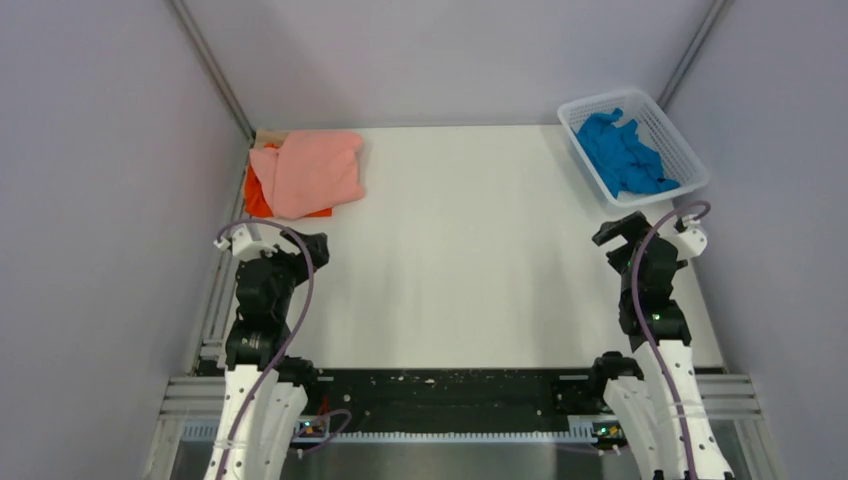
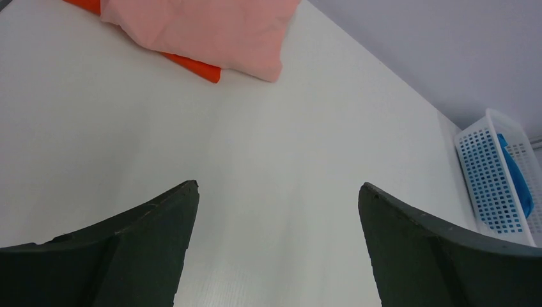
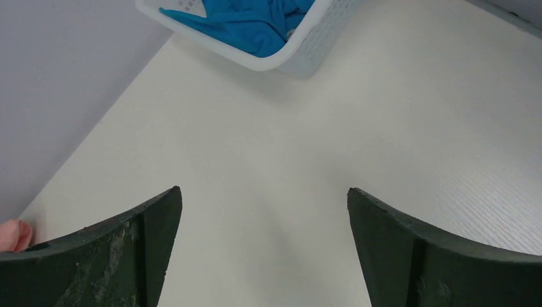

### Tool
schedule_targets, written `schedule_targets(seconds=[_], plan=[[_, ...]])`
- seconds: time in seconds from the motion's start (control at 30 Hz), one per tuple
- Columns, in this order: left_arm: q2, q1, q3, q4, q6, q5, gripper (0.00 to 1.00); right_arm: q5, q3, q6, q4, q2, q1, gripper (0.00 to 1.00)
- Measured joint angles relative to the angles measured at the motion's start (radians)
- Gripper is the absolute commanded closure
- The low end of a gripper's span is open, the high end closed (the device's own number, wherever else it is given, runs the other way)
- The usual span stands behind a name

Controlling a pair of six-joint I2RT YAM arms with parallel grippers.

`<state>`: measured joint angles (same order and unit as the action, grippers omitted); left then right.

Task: Fold and stack the t-shirts
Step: Grab crumpled tshirt from bin with the right arm

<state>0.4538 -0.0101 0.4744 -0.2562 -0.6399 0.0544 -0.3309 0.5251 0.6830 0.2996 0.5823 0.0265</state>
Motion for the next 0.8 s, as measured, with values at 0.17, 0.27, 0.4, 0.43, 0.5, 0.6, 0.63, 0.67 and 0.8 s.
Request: schedule_targets(seconds=[0.17, 0.27, 0.4, 0.43, 0.5, 0.6, 0.63, 0.67, 0.8], plan=[[0.0, 0.0, -0.001, 0.001, 0.0, -0.01, 0.01, 0.029, 0.001, -0.035, -0.066, 0.029, 0.0, 0.01], [0.0, 0.0, -0.003, 0.001, -0.001, -0.009, 0.01, 0.103, 0.026, -0.089, -0.158, 0.089, 0.0, 0.01], [0.001, 0.0, -0.005, 0.001, -0.001, -0.009, 0.01, 0.136, 0.22, -0.136, -0.201, 0.298, 0.0, 0.01], [0.002, 0.0, -0.005, 0.001, -0.001, -0.009, 0.01, 0.134, 0.286, -0.148, -0.206, 0.365, 0.0, 0.01], [0.006, 0.0, -0.005, 0.001, -0.001, -0.008, 0.01, 0.13, 0.421, -0.178, -0.2, 0.504, 0.0, 0.01], [0.014, 0.0, -0.005, 0.001, -0.001, -0.002, 0.01, 0.124, 0.644, -0.24, -0.175, 0.729, 0.002, 0.01], [0.018, 0.0, -0.005, 0.001, -0.001, 0.001, 0.01, 0.121, 0.721, -0.265, -0.157, 0.807, 0.003, 0.01], [0.021, 0.0, -0.005, 0.002, -0.002, 0.006, 0.01, 0.117, 0.818, -0.291, -0.139, 0.905, 0.006, 0.01], [0.034, 0.0, -0.005, 0.001, -0.005, 0.02, 0.01, 0.117, 1.093, -0.348, -0.043, 1.209, 0.031, 0.03]])
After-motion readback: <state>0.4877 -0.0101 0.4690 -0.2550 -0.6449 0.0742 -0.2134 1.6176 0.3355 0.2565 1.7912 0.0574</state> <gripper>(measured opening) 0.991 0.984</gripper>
